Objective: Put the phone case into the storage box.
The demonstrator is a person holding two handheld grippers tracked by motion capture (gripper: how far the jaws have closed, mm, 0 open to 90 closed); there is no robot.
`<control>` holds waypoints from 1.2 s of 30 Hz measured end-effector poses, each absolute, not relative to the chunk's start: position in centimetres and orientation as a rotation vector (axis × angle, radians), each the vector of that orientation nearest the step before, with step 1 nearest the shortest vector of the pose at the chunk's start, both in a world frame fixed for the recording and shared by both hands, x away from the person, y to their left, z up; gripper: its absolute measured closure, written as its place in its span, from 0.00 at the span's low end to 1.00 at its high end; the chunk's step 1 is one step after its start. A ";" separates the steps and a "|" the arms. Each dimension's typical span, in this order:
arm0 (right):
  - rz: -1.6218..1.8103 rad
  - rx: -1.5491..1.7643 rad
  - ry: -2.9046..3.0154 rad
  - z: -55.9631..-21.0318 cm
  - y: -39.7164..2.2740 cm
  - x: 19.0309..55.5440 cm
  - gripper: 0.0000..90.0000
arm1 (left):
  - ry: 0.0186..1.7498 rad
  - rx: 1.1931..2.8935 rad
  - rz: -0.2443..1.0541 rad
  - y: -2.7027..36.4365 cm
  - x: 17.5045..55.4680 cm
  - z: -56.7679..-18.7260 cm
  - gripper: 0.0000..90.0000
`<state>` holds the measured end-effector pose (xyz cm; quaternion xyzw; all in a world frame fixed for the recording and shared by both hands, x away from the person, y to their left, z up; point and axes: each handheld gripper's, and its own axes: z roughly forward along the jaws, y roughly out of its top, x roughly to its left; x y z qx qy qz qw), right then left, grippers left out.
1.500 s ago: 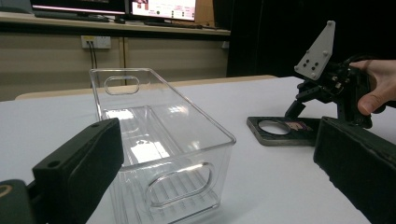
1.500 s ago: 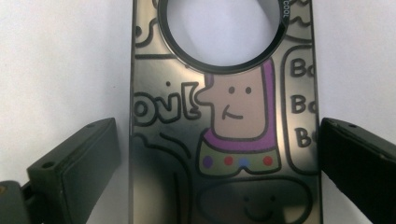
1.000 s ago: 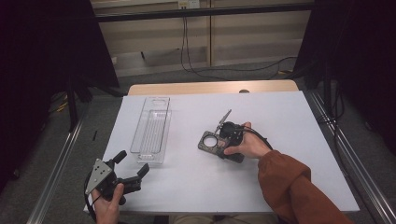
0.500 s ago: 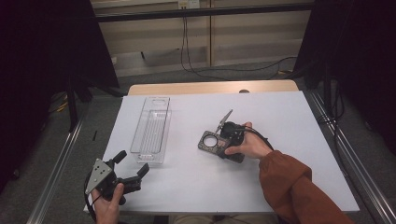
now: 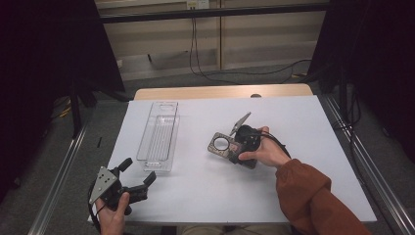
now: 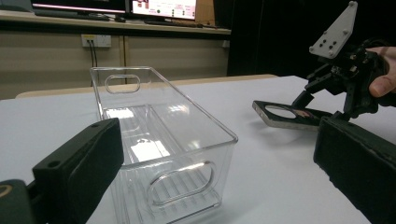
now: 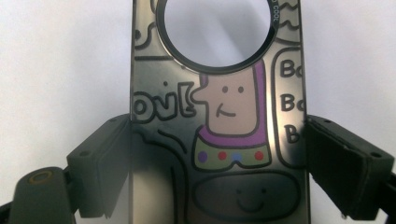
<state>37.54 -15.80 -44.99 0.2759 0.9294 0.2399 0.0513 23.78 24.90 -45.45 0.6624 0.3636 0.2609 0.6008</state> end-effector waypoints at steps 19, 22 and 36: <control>1.023 0.825 2.664 -44.3 -17.8 36.5 0.14 | 0.856 1.528 0.615 25.0 23.7 -45.4 0.02; 1.057 0.830 2.645 -44.3 -18.1 36.3 0.14 | 0.851 1.534 0.611 24.9 23.7 -45.4 0.02; 1.230 0.882 2.512 -44.2 -19.9 35.4 0.14 | 0.850 1.528 0.608 24.9 23.7 -45.4 0.02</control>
